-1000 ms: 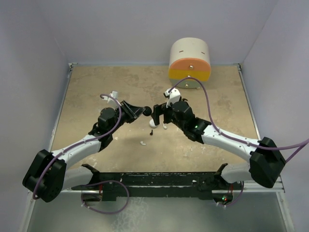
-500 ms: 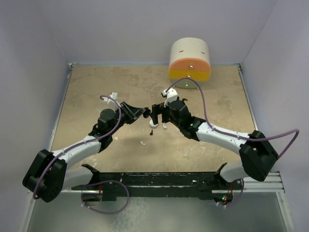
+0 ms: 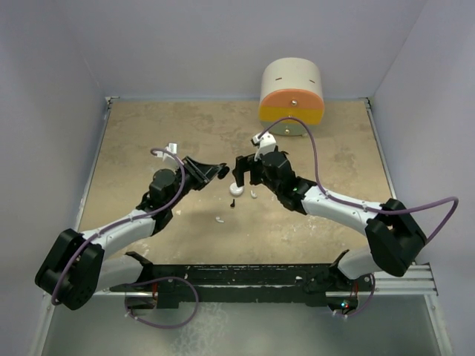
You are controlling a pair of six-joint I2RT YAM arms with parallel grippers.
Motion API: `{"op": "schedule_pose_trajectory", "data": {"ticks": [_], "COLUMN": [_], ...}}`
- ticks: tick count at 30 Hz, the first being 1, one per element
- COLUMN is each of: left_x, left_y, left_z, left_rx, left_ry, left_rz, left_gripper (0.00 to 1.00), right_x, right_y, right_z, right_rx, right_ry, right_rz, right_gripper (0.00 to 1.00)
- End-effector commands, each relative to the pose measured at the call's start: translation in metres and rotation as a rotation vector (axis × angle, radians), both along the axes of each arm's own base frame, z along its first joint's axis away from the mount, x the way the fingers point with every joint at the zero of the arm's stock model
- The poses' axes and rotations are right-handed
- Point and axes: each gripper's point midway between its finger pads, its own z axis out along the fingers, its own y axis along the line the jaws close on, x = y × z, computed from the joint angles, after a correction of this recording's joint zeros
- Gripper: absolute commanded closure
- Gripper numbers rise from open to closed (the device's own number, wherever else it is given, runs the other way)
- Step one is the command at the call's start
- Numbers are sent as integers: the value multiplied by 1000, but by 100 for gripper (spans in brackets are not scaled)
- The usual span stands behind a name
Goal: Insert the wireless bluetooth earbuds into the charging case
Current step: Open the charging case, then pick up the earbud from the center of the board.
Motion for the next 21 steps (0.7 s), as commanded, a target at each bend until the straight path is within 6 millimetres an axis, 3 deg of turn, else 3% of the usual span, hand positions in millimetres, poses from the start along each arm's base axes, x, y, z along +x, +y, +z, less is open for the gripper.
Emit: {"op": "schedule_pose_trajectory", "data": {"ticks": [1,5,7,10,21], "left_x": [13,15,12,10,4], "left_y": [30,52,58,59,55], "left_z": [6,7,6,4,4], "left_rx": [-48,-127,-164,-182,-201], "left_ry": [-9,-10,-14,-19,-22], "left_rz": [154,271,295,297,260], "left_gripper": [100,100,100,100,100], "right_x": [21,46,57,71,116], "right_y": [-29,-89,-108,-118,-145], "right_z": [7,-11,-18,-35,-51], "right_rx": [28,44,31,-40,-138], "right_ry": [2,71,95,142,136], "right_rz": [-157,-318,-361,-399,-455], "right_gripper": [0,4,6,11,12]}}
